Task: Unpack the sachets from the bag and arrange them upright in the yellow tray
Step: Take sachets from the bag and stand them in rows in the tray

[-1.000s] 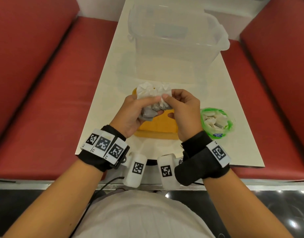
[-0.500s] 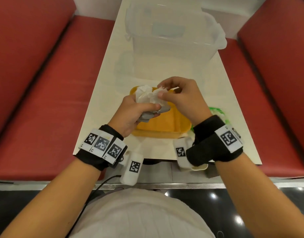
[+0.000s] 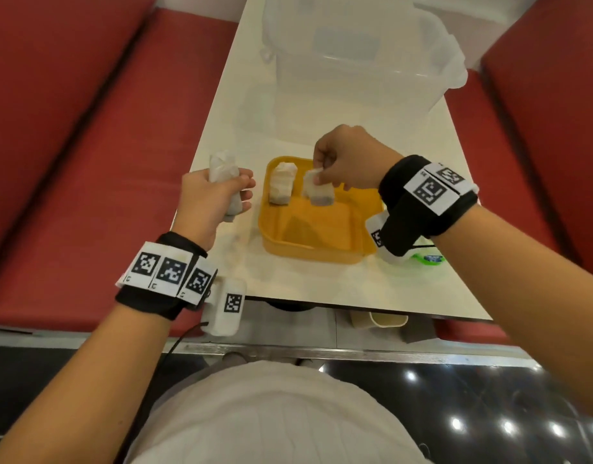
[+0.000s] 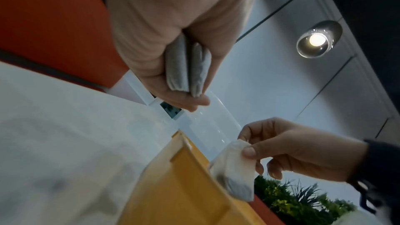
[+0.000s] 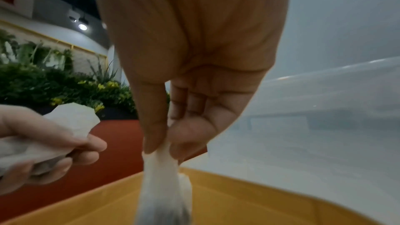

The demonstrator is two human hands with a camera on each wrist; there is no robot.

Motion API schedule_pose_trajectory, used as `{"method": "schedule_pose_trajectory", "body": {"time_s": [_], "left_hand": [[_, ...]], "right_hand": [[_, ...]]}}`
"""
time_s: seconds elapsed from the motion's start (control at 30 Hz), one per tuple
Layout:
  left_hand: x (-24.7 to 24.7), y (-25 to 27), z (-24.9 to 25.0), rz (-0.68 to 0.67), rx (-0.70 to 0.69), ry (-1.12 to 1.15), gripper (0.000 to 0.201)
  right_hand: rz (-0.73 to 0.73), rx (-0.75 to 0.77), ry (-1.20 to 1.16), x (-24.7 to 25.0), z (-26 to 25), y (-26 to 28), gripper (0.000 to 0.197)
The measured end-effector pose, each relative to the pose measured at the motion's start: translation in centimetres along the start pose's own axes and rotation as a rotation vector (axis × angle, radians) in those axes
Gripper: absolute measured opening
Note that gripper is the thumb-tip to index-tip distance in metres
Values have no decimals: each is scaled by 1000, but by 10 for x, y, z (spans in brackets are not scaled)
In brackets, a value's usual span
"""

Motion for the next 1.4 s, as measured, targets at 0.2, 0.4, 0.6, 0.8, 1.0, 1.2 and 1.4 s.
{"method": "schedule_pose_trajectory", "body": {"time_s": [0.2, 0.4, 0.6, 0.8, 1.0, 1.2, 1.4], "left_hand": [[-1, -1, -20, 12, 62, -205, 20], [-7, 3, -33, -34, 118, -271, 22], [-7, 6, -35, -47, 132, -280, 16], [-8, 11, -34, -62, 125, -274, 14], [-8, 11, -35, -64, 124, -257, 14], [-8, 12, -37, -76, 151, -226, 13], [-4, 11, -40, -63, 180, -205, 15]], "right_hand": [[-281, -13, 79, -49, -16, -29, 12], [-83, -60, 109, -49, -12, -48, 15], [-157, -168, 176, -55, 6, -40, 25], [-250, -203, 237, -71, 6, -35, 21], [-192, -290, -24, -71, 5, -43, 15], [-230, -316, -82, -70, 5, -36, 22], [-240, -34, 187, -36, -13, -17, 12]]}}
Point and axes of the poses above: each hand's wrist, its own y-axis away from the middle knuckle, its own x-axis out of the back of the hand, z = x × y, the point moved 7 cm from there along -y, towards the middle knuckle, and after that the axes turned 4 degrees about z, right-handed, at the moved point
